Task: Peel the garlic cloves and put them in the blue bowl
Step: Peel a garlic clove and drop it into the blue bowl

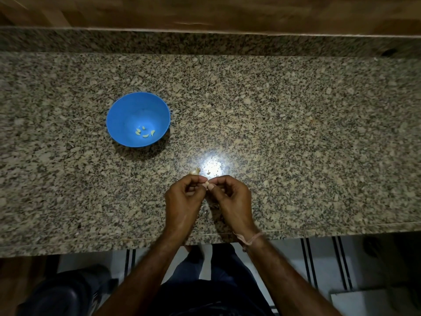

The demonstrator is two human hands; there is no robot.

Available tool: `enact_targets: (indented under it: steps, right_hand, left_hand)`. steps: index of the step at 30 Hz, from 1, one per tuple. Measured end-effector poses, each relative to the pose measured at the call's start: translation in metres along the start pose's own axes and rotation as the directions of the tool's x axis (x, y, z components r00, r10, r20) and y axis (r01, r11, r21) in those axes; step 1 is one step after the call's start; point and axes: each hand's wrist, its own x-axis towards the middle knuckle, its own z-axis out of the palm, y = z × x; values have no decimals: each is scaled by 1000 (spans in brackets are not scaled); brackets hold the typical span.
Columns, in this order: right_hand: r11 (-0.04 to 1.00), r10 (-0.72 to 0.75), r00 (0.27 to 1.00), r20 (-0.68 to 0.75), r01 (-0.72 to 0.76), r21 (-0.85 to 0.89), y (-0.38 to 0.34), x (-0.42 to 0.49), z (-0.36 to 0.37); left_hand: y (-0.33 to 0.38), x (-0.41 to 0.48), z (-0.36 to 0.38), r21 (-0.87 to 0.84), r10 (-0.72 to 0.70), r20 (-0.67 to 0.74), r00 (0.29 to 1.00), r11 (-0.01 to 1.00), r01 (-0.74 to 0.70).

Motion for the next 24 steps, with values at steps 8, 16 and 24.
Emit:
enact_targets:
  steps: [8,16,24]
  right_hand:
    - [998,-53,998,33,53,-16,-4,-2,-2]
    - [997,-17,996,88,10,81,-6,3,-4]
    - [988,84,990,109,-98,123,5,12,-5]
  left_hand:
    - [-1,2,0,-25,-13,6,1000,1000,13]
    - [3,4,-1,-25,13,49,999,1000,-12]
    - [-2,11,-1,79,50,61,997,995,-55]
